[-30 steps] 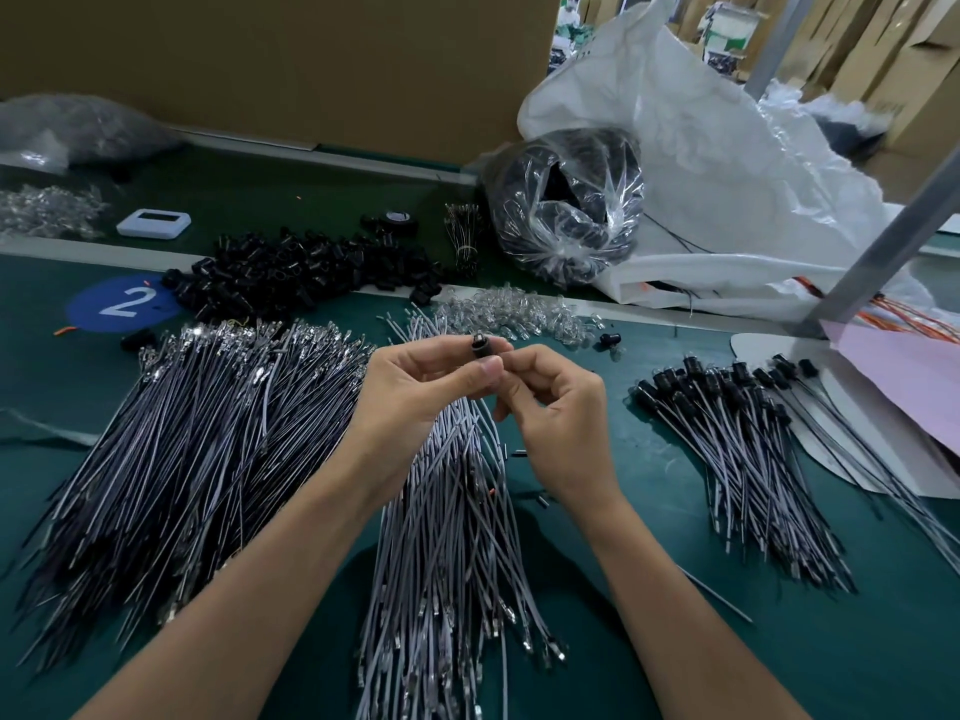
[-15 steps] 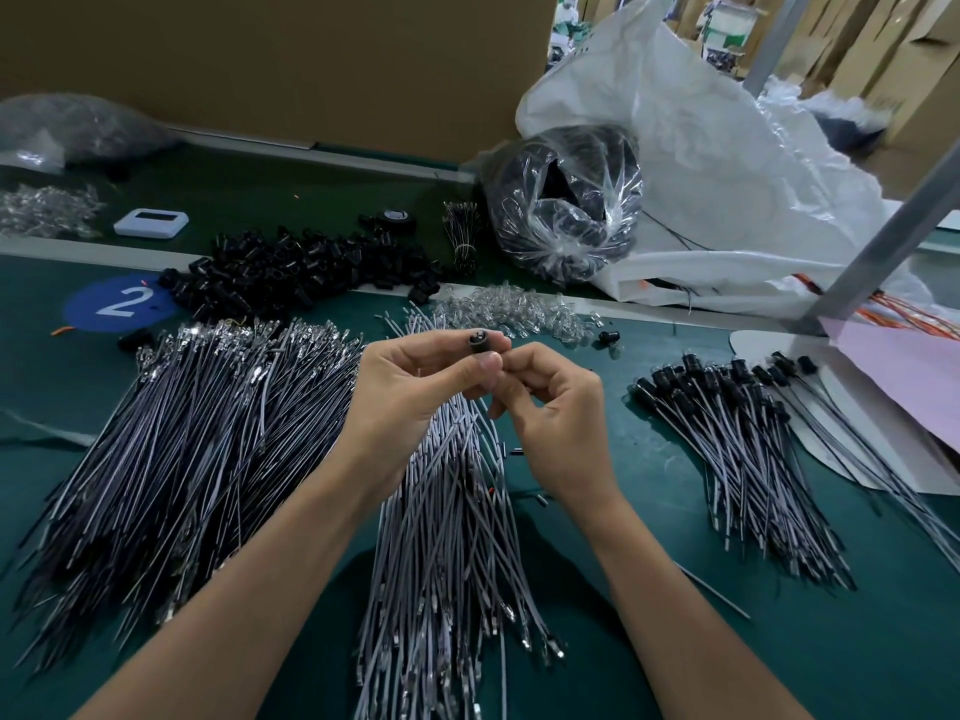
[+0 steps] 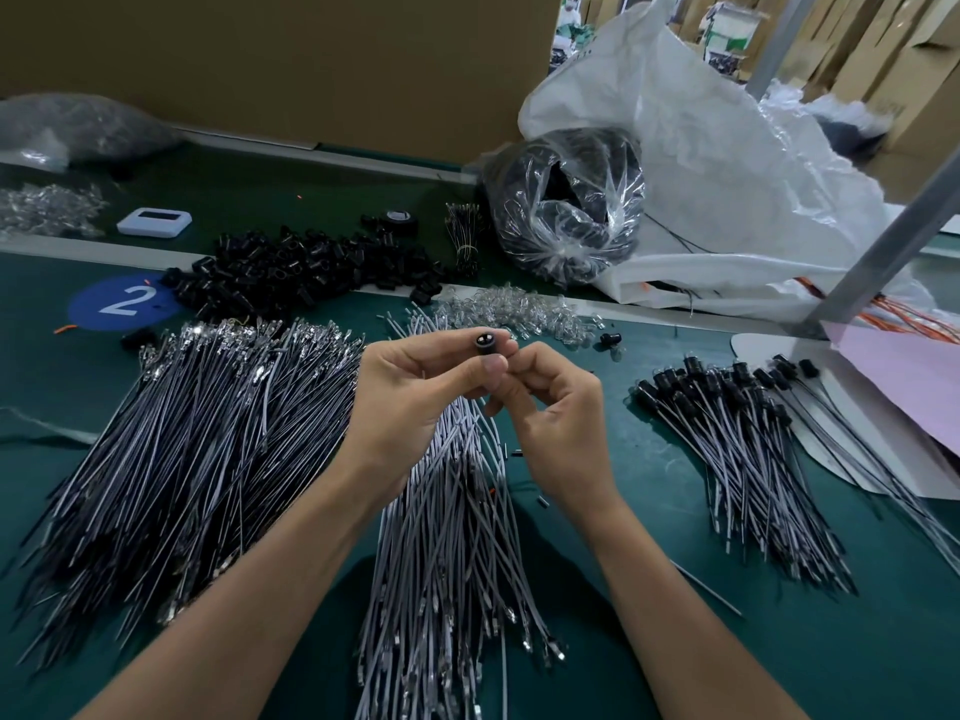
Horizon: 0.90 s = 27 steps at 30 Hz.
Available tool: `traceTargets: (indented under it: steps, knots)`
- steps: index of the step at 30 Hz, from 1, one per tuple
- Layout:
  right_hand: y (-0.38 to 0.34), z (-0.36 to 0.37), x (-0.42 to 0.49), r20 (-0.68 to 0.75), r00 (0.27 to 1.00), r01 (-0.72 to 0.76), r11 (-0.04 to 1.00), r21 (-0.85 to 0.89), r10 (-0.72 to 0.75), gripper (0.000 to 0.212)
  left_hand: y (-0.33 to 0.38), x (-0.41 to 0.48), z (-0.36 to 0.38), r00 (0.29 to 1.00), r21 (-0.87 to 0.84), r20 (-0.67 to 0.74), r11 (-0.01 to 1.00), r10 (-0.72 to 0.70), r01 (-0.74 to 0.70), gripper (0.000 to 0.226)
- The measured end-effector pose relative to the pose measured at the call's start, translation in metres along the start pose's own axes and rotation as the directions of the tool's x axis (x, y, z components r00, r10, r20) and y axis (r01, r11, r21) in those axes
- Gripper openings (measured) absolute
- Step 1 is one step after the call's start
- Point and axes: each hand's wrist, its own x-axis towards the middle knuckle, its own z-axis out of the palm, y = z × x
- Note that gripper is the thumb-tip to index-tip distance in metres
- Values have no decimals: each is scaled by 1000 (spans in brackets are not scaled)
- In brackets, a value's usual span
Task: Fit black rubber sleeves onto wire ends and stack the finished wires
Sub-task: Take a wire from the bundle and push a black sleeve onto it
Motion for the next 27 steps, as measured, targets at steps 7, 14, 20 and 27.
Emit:
traceTargets:
  steps: [7, 14, 20, 27]
  knots:
    - [4, -1, 0, 21, 1000, 3, 1000, 28, -4, 16, 0, -2, 2, 999, 4, -5, 999, 40, -40, 20]
    - [6, -3, 0, 51, 998, -29, 995, 92, 25, 11, 0, -2, 3, 999, 18, -15, 999, 50, -50, 20]
    - [10, -1, -1, 51, 998, -47, 994, 103, 42, 8, -2, -3, 4, 997, 22, -56, 998, 56, -55, 18]
    - [9, 0, -1, 62, 996, -71, 989, 129, 64, 9, -1, -3, 4, 996, -13, -77, 999, 37, -38, 15]
